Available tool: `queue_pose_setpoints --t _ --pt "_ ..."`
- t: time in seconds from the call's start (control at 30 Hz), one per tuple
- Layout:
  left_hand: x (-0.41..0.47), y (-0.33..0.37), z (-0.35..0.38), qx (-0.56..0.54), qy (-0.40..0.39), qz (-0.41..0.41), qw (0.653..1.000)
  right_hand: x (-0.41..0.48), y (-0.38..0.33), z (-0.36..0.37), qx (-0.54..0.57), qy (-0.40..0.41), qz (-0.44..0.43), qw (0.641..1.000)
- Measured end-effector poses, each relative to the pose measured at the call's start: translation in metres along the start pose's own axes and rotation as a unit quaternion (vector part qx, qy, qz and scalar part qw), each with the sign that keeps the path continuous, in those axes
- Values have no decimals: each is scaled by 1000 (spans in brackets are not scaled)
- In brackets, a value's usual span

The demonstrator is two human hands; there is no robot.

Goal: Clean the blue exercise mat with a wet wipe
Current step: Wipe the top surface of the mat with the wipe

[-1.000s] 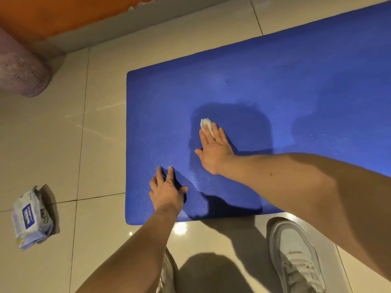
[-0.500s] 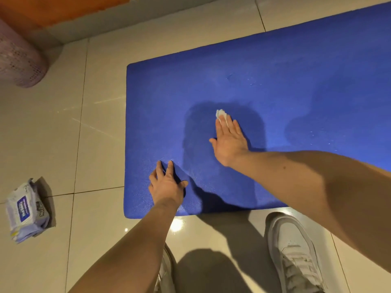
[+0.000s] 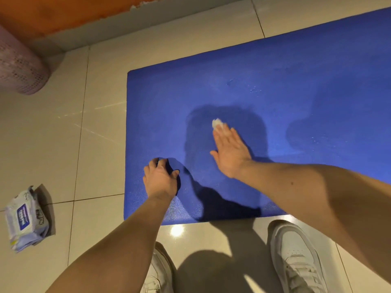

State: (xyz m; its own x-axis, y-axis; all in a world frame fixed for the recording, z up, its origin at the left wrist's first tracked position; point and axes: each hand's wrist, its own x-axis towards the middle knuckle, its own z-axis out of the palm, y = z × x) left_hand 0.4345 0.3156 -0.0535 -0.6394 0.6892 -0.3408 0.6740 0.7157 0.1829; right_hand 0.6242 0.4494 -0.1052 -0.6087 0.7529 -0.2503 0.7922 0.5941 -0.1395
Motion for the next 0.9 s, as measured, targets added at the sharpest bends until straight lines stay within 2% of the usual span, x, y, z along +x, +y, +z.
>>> queue_pose_setpoints --t 0.07,0.17,0.23,0.33,0.47,0.53,0.63,0.73,0.83,0.9 --pt "13 5 -2 -3 2 4 1000 13 4 -10 43 0 81 996" --pt "32 10 -4 -8 -8 3 1000 20 -16 -11 99 6 109 989" --pt "42 12 -4 -2 -25 1 1000 18 -41 -3 124 2 63 990" --pt "50 13 -2 3 -65 -9 998 9 -76 7 53 -46 -66 995" --pt "52 10 -1 22 -78 -12 997 17 -61 1 -3 -27 -167 986" --pt "50 9 -1 23 -78 -12 997 31 -40 -8 1 -30 -137 990" --pt "49 9 -1 21 -77 -14 997 55 -12 -22 8 -31 6 999" --pt "49 9 -1 15 -78 -17 997 63 -10 -27 37 -39 89 995" --pt "52 10 -2 13 -76 -22 997 59 -35 -21 70 -26 96 993" --pt "54 9 -1 16 -77 -29 996 54 -57 -15 68 -27 43 996"
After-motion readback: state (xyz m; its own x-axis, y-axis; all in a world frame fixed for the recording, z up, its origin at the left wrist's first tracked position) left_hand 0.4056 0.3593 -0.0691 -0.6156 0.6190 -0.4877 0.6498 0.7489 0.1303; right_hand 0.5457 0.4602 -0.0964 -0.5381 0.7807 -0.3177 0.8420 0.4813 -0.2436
